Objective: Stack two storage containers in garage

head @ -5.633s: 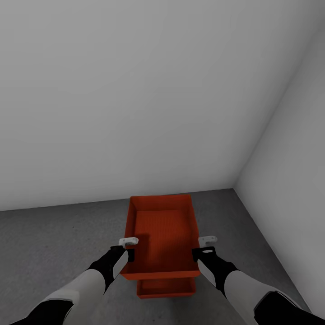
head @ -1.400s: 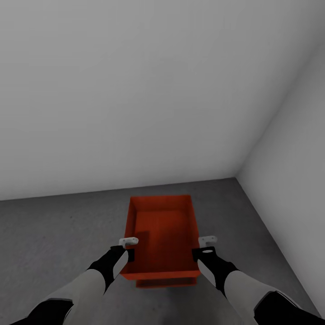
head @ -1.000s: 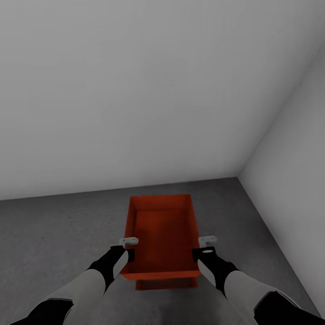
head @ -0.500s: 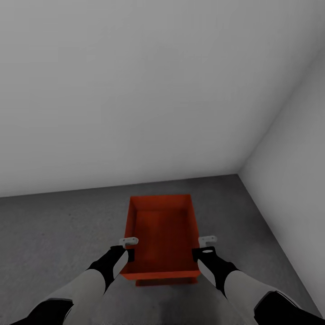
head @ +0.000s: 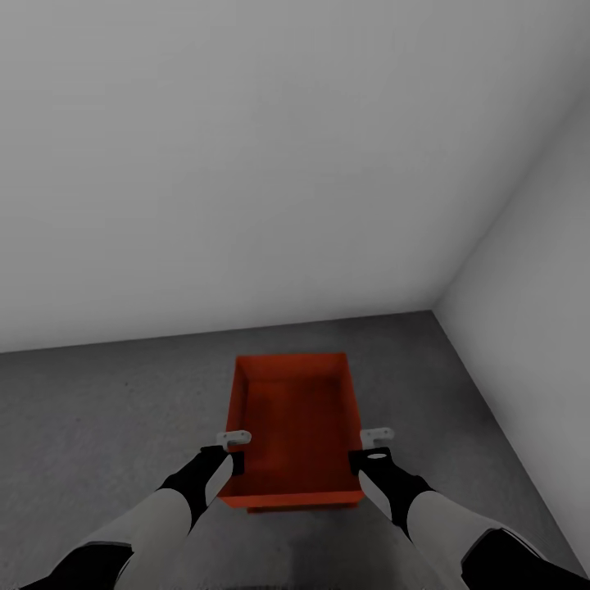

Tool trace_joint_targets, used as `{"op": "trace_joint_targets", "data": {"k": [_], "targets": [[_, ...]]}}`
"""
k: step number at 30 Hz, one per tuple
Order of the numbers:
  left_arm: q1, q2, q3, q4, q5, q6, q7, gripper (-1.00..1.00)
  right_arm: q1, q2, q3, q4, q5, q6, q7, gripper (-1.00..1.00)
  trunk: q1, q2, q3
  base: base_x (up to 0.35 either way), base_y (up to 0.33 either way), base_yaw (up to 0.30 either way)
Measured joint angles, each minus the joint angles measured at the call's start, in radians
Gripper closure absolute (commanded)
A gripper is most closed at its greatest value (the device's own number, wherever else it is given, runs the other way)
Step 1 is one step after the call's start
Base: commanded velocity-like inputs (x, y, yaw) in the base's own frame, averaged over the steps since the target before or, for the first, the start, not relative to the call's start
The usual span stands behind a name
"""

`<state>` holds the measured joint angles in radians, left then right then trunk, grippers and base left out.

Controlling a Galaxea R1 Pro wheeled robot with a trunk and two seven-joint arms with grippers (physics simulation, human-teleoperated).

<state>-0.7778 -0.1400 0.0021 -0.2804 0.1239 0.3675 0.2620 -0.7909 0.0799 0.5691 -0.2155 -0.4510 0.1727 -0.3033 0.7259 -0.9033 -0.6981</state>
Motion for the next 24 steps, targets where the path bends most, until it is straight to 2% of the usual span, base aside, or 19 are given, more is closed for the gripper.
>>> {"op": "trace_joint_targets", "data": {"k": [24], "targets": [[0.0, 0.0, 0.0, 0.0, 0.0, 0.0, 0.0, 1.0, 0.0, 0.0, -0.001, 0.0, 0.0, 0.0, 0.0, 1.0, 0.0, 0.0, -0.039, 0.0, 0.0, 0.0]]}}
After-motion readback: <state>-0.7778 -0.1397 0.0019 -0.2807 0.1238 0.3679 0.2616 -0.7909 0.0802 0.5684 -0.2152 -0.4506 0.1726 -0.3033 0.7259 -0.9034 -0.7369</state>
